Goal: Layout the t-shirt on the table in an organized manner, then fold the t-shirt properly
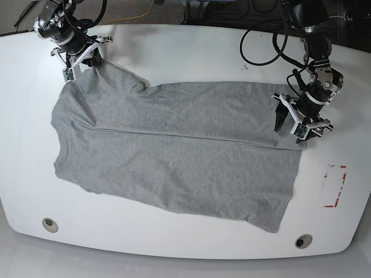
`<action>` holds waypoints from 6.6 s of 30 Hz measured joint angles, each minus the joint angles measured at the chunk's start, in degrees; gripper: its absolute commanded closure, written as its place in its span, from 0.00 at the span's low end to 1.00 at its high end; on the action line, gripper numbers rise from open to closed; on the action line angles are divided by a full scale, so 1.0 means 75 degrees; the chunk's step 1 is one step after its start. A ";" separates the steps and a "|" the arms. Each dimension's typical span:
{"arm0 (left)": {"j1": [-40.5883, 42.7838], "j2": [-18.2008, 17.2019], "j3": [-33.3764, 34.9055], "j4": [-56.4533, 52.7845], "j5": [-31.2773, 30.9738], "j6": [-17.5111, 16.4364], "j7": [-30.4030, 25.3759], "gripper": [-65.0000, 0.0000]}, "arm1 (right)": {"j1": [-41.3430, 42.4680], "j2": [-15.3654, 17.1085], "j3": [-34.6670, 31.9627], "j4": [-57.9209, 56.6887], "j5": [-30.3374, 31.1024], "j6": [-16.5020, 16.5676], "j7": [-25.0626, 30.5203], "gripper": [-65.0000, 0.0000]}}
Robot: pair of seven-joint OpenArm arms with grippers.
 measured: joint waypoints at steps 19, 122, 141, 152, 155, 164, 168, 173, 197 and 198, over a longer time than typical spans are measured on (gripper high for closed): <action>0.0003 -0.0015 -0.0006 -0.0012 0.0003 0.0000 0.0003 0.40 | -0.0067 0.1320 0.0717 0.0274 0.4255 -0.0458 -0.1489 1.00; 0.0087 0.0023 0.0003 -0.0015 0.0029 0.0000 -0.0003 0.40 | 0.3678 0.2363 -0.3133 -0.3343 0.1437 -0.0851 0.0527 0.86; 0.0187 0.0000 0.0003 -0.0003 0.0029 0.0000 -0.0003 0.40 | 0.3617 0.2369 -0.3142 -0.2378 -0.0262 -0.0842 0.0641 1.00; 0.0189 0.0003 0.0000 -0.0003 0.0032 0.0000 0.0000 0.40 | 0.3389 0.2177 -0.3136 -0.2401 -0.1367 -0.0845 0.0906 1.00; 0.0189 0.0003 0.0003 -0.0003 0.0032 0.0000 -0.0003 0.40 | 0.3311 0.2090 -0.3144 -0.2401 -0.1495 -0.0793 0.0976 1.00; 0.0187 0.0003 0.0003 -0.0003 0.0035 0.0000 -0.0003 0.40 | 0.3264 0.1900 -0.3657 -0.2404 -0.1617 -0.0839 0.0950 1.00; 0.0187 0.0000 0.0003 -0.0003 0.0041 0.0000 0.0003 0.40 | 0.3261 0.1734 -0.4036 -0.2404 -0.1480 -0.0799 0.0979 1.00; 0.0187 0.0000 0.0003 -0.0003 0.0044 -0.0003 0.0000 0.40 | 0.3319 0.1396 -0.4208 -0.2404 -0.1562 -0.0822 0.0968 1.00; 0.0189 -0.0015 0.0015 -0.0003 0.0050 0.0003 0.0000 0.40 | 0.4561 0.0656 -0.4943 -0.2259 -0.1562 -0.0851 0.0560 1.00; 0.0184 -0.0015 0.0015 -0.0003 0.0050 0.0000 0.0000 0.40 | 0.4552 0.0702 -0.4823 -0.2200 -0.1562 -0.0854 0.0545 1.00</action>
